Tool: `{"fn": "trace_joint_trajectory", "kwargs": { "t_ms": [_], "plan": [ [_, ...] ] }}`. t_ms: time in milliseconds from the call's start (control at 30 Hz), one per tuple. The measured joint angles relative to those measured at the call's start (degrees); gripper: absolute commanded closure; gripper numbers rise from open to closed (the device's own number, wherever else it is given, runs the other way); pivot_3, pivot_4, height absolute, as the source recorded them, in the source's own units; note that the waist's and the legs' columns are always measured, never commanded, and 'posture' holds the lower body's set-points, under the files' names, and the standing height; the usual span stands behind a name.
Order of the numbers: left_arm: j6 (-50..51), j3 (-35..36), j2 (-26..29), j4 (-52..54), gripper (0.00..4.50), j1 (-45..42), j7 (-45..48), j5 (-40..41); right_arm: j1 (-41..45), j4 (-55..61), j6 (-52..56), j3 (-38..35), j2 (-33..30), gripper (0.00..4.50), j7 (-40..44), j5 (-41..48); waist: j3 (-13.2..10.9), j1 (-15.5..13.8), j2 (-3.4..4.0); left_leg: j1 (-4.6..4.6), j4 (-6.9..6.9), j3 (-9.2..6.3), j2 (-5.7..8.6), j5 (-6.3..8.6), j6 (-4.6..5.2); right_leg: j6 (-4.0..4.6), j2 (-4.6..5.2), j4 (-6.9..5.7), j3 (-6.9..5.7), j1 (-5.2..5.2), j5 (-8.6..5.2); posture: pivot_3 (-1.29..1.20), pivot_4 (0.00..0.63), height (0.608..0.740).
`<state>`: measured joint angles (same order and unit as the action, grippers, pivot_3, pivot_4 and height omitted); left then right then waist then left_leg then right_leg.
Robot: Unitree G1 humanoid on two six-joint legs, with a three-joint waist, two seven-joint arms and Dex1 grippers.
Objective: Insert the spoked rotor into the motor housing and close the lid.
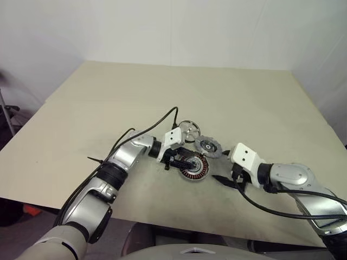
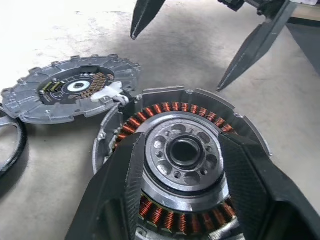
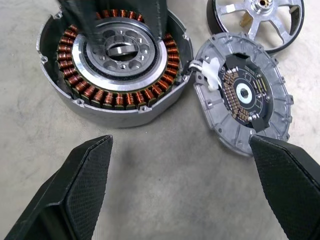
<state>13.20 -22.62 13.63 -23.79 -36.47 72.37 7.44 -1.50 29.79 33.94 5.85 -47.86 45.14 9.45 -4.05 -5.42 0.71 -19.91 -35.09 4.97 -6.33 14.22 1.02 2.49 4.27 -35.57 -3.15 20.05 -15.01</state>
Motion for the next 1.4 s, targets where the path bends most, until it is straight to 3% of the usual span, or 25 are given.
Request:
{"fn": "trace_joint_trajectory", "kwargs": {
  "t_ms": [333, 433, 600, 733, 833, 1000, 1400],
  "plan": [
    [6.37, 6.71, 1.1, 3.1, 2.18, -1.02, -1.96, 4.91, 3.6, 1.58, 1.13, -0.47, 2.84, 0.0, 0.04, 3.16, 0.0, 0.1, 0.01, -0.01, 0.0, 0.07, -0.01, -0.02, -0.02, 0.02, 0.0, -0.1, 0.04, 0.08, 0.0, 0.0, 0.0, 0.74],
    [8.36, 9.11, 2.19, 5.34, 2.16, -0.35, -3.48, 6.42, 6.14, 2.23, 1.72, -0.24, 4.75, 0.6, -0.42, 4.0, 0.01, 0.06, 0.01, 0.01, 0.0, 0.08, -0.02, -0.03, -0.02, 0.04, 0.0, -0.11, 0.04, 0.07, -0.01, 0.0, 0.0, 0.74],
    [10.35, 10.8, 4.09, 8.02, 2.16, 4.44, -6.22, 7.37, 10.77, -0.87, 3.03, 4.17, 8.76, 2.29, -2.1, 3.05, 0.02, 0.24, 0.03, -0.03, -0.01, 0.13, -0.03, -0.04, -0.04, 0.06, 0.0, -0.15, 0.07, 0.16, 0.0, 0.0, 0.0, 0.74],
    [11.34, 11.63, 5.36, 9.74, 2.16, 6.62, -8.22, 7.98, 14.64, -3.11, 4.65, 6.96, 11.01, 2.29, -3.2, 1.94, 0.02, 0.09, 0.02, -0.04, -0.02, 0.13, -0.02, -0.06, -0.04, 0.08, 0.0, -0.16, 0.07, 0.18, 0.01, 0.0, 0.0, 0.74],
    [11.74, 12.17, 5.58, 11.27, 2.16, 7.26, -9.43, 8.27, 16.24, -3.85, 5.46, 8.5, 12.06, 2.85, -3.78, 1.67, 0.02, 0.08, 0.02, -0.04, -0.03, 0.14, -0.02, -0.06, -0.04, 0.08, 0.0, -0.15, 0.07, 0.17, 0.01, 0.0, 0.0, 0.74],
    [11.82, 12.17, 5.67, 11.89, 2.16, 8.14, -10.85, 8.77, 16.3, -3.82, 6.19, 8.98, 11.87, 4.48, -3.0, 1.89, 0.02, 0.1, 0.02, -0.04, -0.03, 0.14, -0.03, -0.06, -0.05, 0.08, 0.0, -0.15, 0.07, 0.17, 0.01, 0.0, 0.0, 0.74],
    [11.75, 12.12, 6.02, 11.87, 2.16, 8.55, -11.64, 8.93, 15.08, -1.86, 8.6, 9.05, 11.14, 4.48, -2.5, 2.03, 0.02, 0.09, 0.02, -0.04, -0.02, 0.14, -0.03, -0.07, -0.08, 0.08, 0.0, -0.16, 0.07, 0.17, 0.01, 0.0, 0.0, 0.74]
  ]
}}
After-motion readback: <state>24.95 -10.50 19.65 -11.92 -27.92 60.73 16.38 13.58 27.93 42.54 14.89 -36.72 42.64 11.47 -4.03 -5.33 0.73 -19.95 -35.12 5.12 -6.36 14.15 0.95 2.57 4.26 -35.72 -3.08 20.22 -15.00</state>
